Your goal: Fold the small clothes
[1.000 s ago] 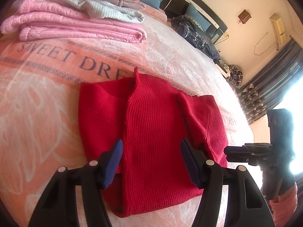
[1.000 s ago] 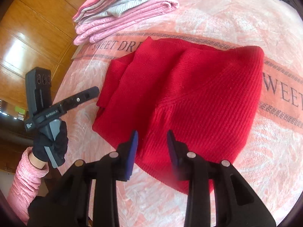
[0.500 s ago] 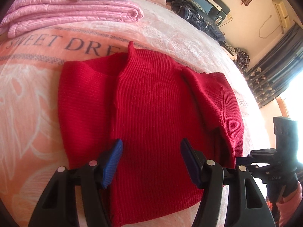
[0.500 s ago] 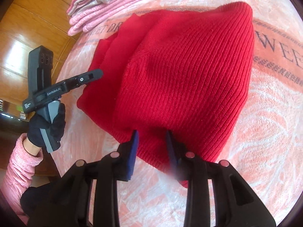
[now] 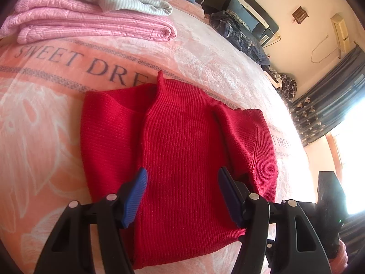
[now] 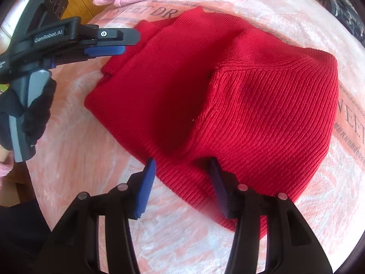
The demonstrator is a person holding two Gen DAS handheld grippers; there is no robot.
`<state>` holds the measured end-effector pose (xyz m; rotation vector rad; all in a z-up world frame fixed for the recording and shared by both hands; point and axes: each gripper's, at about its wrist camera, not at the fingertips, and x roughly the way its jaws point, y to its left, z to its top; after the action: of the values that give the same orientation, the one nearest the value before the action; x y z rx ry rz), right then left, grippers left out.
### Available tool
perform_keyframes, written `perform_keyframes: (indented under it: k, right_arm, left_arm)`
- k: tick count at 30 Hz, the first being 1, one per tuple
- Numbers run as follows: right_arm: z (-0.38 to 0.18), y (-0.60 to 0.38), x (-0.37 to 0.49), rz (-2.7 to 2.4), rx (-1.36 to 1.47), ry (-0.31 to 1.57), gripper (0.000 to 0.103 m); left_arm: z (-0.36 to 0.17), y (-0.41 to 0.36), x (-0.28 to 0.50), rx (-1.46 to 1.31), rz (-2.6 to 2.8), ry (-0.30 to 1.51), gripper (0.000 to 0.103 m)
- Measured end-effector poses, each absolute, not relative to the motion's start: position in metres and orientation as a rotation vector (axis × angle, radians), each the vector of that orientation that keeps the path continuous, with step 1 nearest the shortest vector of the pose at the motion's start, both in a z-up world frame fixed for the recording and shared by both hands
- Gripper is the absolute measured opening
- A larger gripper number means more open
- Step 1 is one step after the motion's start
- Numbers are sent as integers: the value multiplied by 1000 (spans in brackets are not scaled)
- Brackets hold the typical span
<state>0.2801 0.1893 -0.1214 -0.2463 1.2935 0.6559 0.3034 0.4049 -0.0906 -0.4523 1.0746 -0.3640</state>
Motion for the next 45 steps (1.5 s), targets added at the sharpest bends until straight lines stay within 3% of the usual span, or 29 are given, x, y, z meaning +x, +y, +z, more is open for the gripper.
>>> perform_keyframes:
  k: [1, 4, 5, 15, 25, 31, 32, 34, 36, 45]
  right_arm:
    - [-123, 188, 282, 652, -249, 1289, 45]
    - [-121, 178, 288, 654, -209, 1291, 21]
    - [-119, 172, 291, 674, -169, 1301, 8]
    - [-83, 114, 299, 796, 181, 1296, 7]
    - [-63, 90, 297, 851, 256, 1233, 7]
    - [-60, 75, 295, 874, 299, 1213, 7]
    - [-61, 75, 295, 877, 303, 1212, 7]
    - [-61, 75, 293, 886, 309, 1213, 7]
    - [-62, 78, 290, 893, 311, 1215, 7]
    - [-54, 105, 281, 956, 304, 1206, 7]
  left_arm:
    - [-91, 405, 303, -456, -363, 1078, 65]
    - [-92, 406, 302, -468, -366, 1085, 65]
    - [-93, 405, 302, -476, -371, 1089, 65]
    - [-111, 360, 323, -711, -535, 1187, 68]
    - [-142, 289, 367, -990, -691, 1244, 69]
    - [-153, 256, 386, -1011, -751, 1265, 68]
    - [-151, 255, 388, -1005, -764, 1250, 65]
    - [-149, 256, 391, -993, -784, 1230, 46]
    - [-150, 261, 394, -978, -791, 1216, 19]
    - [-117, 291, 388, -854, -853, 1055, 13]
